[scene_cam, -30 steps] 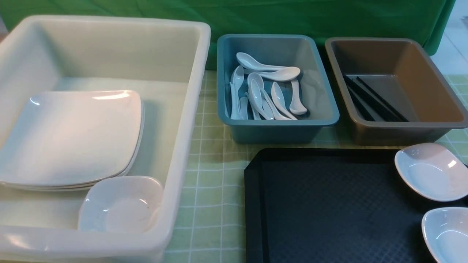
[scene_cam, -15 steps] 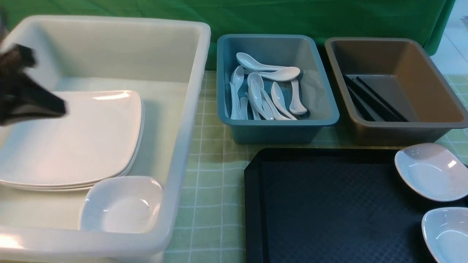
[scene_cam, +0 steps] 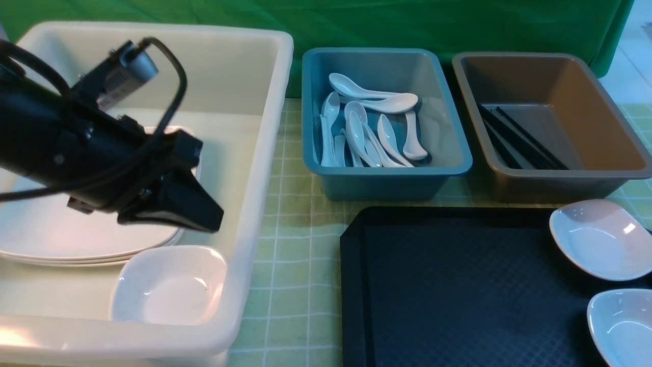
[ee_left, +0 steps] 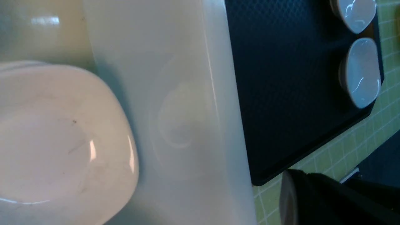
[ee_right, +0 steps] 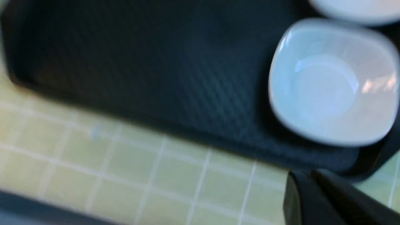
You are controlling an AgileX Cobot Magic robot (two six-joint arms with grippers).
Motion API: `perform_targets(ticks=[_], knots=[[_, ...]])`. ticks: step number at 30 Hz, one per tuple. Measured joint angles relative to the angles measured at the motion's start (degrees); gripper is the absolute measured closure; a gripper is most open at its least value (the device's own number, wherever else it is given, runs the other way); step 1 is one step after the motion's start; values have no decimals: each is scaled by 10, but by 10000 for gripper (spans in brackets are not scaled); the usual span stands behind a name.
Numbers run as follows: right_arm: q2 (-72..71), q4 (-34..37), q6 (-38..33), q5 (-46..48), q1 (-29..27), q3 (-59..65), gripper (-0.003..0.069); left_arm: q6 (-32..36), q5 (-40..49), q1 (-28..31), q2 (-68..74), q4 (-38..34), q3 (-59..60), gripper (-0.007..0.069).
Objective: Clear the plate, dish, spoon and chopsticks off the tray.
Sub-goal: Use the right arm to grab a small plate from the dinner plate
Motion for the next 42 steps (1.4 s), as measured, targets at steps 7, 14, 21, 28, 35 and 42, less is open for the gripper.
perform_targets(ticks=[7, 14, 21, 28, 35, 42], knots=[[163, -6, -6, -51, 0, 25, 321, -14, 13, -1, -38, 70, 0, 568], [321, -64, 12, -139, 0, 25, 291, -24, 17, -1, -84, 102, 0, 559], [473, -145, 72, -189, 0, 25, 291, -28, 17, -1, -106, 102, 0, 550], [558, -197, 106, -220, 0, 25, 291, -29, 17, -1, -106, 103, 0, 546], [595, -238, 136, -219, 0, 20, 330, -29, 17, -1, -106, 103, 0, 540], [606, -261, 123, -212, 1, 19, 569, -29, 17, -1, -106, 103, 0, 531]])
